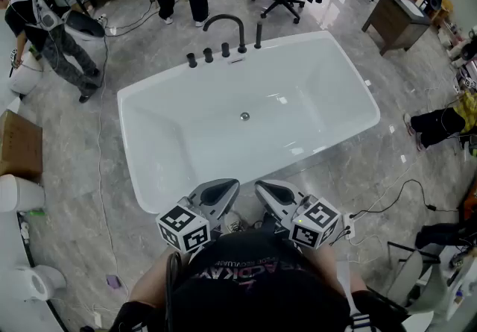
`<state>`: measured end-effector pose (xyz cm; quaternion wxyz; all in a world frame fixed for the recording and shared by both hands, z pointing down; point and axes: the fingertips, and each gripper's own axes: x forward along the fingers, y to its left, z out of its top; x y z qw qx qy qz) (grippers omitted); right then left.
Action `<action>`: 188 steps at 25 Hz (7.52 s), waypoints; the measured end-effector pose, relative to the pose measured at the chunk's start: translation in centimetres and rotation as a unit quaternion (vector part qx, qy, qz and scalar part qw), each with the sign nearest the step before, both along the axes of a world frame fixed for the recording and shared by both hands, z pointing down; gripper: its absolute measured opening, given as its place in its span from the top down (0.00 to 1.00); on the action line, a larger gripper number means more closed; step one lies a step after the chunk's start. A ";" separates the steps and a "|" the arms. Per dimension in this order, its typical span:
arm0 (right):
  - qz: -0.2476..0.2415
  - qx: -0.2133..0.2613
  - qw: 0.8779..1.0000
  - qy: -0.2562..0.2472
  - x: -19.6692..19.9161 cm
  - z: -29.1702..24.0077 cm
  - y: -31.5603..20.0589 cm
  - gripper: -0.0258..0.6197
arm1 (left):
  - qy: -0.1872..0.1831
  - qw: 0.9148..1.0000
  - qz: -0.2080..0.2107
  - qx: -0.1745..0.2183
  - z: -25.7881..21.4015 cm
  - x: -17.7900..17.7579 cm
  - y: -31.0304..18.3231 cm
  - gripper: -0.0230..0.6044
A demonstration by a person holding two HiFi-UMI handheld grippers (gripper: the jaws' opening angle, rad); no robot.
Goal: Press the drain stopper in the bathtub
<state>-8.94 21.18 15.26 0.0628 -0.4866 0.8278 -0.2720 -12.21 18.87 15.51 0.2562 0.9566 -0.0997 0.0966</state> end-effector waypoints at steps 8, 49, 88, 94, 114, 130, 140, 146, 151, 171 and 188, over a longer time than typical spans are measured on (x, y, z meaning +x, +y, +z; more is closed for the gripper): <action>0.003 0.002 1.000 0.001 0.1 0.0 0.7 0.94 | 0.000 1.000 0.002 0.001 0.0 0.1 0.7 0.95; -0.001 0.008 1.000 -0.003 0.5 -0.6 0.9 0.94 | 0.003 1.000 -0.003 -0.005 -0.1 0.3 0.7 0.95; 0.008 0.007 1.000 -0.002 0.8 -0.7 0.6 0.94 | 0.008 1.000 -0.018 -0.013 0.0 -0.1 0.0 0.95; 0.002 0.007 1.000 -0.001 0.8 -0.6 0.5 0.94 | 0.009 1.000 -0.021 -0.013 0.2 -0.1 0.0 0.95; -0.027 0.020 0.999 -0.010 5.3 -0.8 -2.0 0.94 | 0.001 0.997 -0.081 -0.015 0.3 2.6 -2.1 0.95; -0.064 0.006 0.997 -0.034 17.2 0.8 -7.1 0.94 | -0.023 0.990 -0.135 -0.034 1.7 12.6 -5.6 0.95; -0.111 -0.010 0.993 -0.049 23.5 2.1 -8.8 0.94 | -0.046 0.982 -0.177 -0.045 2.6 18.7 -7.2 0.95; -0.135 -0.019 0.989 -0.060 25.7 4.1 -10.5 0.94 | -0.076 0.977 -0.193 -0.055 3.7 20.0 -6.6 0.95; -0.129 -0.028 0.990 -0.055 26.4 5.1 -11.9 0.94 | -0.082 0.974 -0.202 -0.061 4.2 19.1 -6.9 0.95; -0.062 -0.090 0.994 0.023 19.1 11.2 -18.8 0.94 | -0.073 0.981 -0.158 -0.086 11.3 9.7 -13.9 0.95; -0.114 -0.168 0.968 0.145 19.1 33.0 -29.0 0.94 | -0.111 0.977 -0.180 -0.004 25.9 7.4 -17.9 0.95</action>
